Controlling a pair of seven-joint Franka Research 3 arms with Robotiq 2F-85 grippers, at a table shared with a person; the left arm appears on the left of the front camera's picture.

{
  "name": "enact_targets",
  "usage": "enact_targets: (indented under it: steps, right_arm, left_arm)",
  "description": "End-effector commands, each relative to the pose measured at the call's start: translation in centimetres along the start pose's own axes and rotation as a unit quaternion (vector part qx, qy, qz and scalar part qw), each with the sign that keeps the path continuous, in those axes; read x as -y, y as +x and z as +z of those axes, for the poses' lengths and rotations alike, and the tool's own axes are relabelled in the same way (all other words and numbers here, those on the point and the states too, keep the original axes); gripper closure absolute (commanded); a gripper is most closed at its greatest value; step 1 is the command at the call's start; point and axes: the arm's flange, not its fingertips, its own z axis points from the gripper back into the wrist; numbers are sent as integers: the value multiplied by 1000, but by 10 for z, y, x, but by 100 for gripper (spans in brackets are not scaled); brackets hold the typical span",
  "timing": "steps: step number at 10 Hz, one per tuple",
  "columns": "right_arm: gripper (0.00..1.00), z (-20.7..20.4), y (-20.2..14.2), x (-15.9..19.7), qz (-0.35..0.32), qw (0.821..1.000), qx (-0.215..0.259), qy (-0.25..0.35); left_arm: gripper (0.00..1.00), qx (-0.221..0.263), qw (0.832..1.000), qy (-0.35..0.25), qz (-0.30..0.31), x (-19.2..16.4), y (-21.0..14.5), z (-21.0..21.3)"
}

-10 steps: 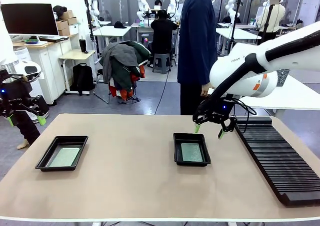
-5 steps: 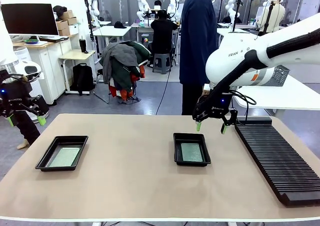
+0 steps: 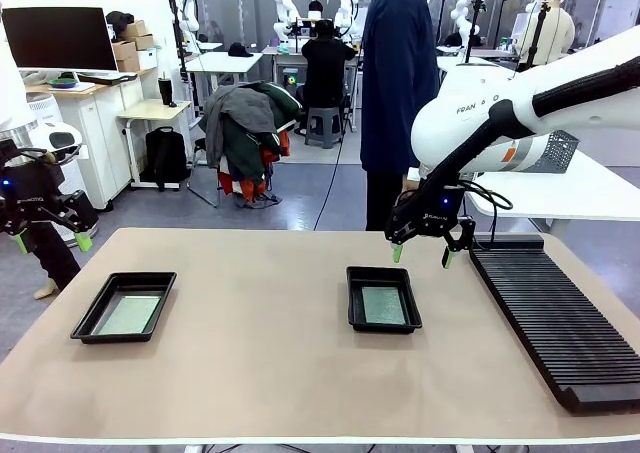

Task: Inspect and transfer BCBs to ESD trays.
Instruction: Pick up the Blank PCB from the PCB Rack and place it in the right ESD tray, then pick up the ESD tray and place it on the left side of the table.

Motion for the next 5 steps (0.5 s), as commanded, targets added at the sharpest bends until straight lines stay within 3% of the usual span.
enact_targets:
  steps: [1, 5]
  right_arm:
    - [0, -1, -2, 0, -3, 1000, 0, 5]
    - [0, -1, -2, 0, -3, 1000, 0, 5]
  left_arm:
    - [0, 4, 1000, -4, 1, 0, 0, -2]
    - [0, 4, 1000, -4, 1, 0, 0, -2]
